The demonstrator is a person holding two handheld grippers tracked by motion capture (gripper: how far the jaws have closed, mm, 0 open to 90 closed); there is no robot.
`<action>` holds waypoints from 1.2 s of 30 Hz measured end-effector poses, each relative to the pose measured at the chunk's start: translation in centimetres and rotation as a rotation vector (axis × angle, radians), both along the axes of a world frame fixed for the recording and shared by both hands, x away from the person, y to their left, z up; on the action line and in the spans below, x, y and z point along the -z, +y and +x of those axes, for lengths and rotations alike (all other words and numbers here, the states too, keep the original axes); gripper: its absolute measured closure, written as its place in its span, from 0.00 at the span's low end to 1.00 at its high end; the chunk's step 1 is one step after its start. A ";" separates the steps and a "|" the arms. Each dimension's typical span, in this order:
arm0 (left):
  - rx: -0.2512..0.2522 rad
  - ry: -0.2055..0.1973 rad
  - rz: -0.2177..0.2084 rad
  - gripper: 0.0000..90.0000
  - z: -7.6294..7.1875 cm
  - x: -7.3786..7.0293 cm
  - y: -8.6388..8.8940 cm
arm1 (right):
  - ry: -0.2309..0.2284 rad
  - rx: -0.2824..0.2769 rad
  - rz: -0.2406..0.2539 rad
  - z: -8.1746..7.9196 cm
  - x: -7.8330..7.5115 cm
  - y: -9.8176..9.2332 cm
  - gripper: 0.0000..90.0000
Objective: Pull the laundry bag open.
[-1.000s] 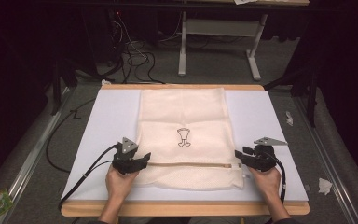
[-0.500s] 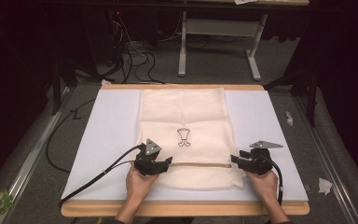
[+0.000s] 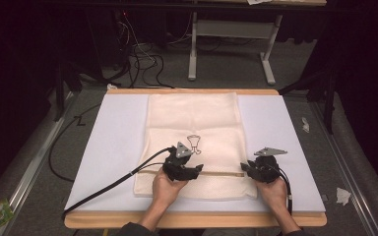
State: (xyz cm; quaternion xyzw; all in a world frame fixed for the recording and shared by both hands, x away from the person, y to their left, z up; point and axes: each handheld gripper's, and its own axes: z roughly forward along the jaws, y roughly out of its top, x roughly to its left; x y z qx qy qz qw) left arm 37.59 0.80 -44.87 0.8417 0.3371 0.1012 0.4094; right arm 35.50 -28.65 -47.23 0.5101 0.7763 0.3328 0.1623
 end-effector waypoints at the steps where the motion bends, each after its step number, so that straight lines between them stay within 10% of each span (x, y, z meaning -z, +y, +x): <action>1: 0.008 0.001 0.004 0.44 0.0 0.0 -0.4 | 0.007 -0.009 -0.005 0.1 -0.1 0.0 0.90; 17: 0.088 0.057 -0.055 0.50 -0.7 0.2 -4.0 | -0.010 -0.062 0.050 0.0 -1.1 -0.6 0.98; 36: 0.201 0.024 -0.079 0.65 -2.8 -0.1 -7.8 | -0.048 -0.083 0.105 -0.3 -2.8 -0.7 0.98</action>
